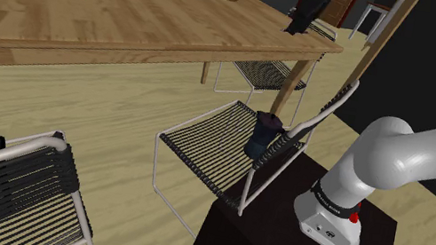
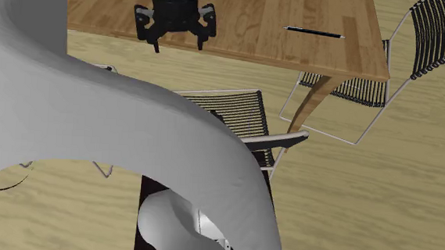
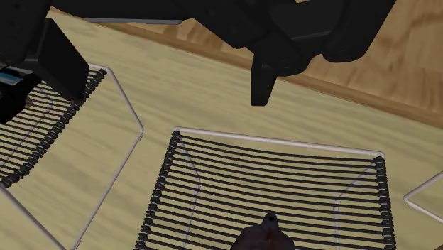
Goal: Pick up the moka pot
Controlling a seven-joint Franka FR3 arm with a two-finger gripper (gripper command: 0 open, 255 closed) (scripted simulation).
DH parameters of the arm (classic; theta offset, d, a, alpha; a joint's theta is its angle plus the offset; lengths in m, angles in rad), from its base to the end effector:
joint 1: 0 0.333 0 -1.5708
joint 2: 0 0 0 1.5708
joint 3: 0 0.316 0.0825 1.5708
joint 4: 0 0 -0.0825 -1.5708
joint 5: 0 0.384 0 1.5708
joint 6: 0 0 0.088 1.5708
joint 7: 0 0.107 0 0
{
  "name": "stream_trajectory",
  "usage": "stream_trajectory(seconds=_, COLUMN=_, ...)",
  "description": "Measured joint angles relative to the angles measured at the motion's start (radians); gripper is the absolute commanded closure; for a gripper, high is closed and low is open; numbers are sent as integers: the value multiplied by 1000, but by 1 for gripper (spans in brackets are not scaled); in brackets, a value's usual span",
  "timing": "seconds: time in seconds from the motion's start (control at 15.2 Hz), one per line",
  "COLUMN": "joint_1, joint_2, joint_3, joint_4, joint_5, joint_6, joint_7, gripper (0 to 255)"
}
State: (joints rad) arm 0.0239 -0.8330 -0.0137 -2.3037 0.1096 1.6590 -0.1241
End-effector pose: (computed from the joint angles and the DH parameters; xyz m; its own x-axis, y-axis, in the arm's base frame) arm 0.3018 0.0121 0.6391 0.9717 0.1257 0.1998 0.1469 -0.9846 -0.0949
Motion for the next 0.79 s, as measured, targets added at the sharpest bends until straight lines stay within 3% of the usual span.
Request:
stream_trajectory(seconds=0.2, joint_1=-4, joint_2=-2, joint_3=7, joint_4=-33, joint_5=-4, joint_6=13, joint_7=7, gripper=0)
stream_trajectory(seconds=0.79, joint_1=-45, joint_2=-42, joint_3=18, joint_4=-300, joint_5=-56, joint_6=110, joint_7=24, gripper=0)
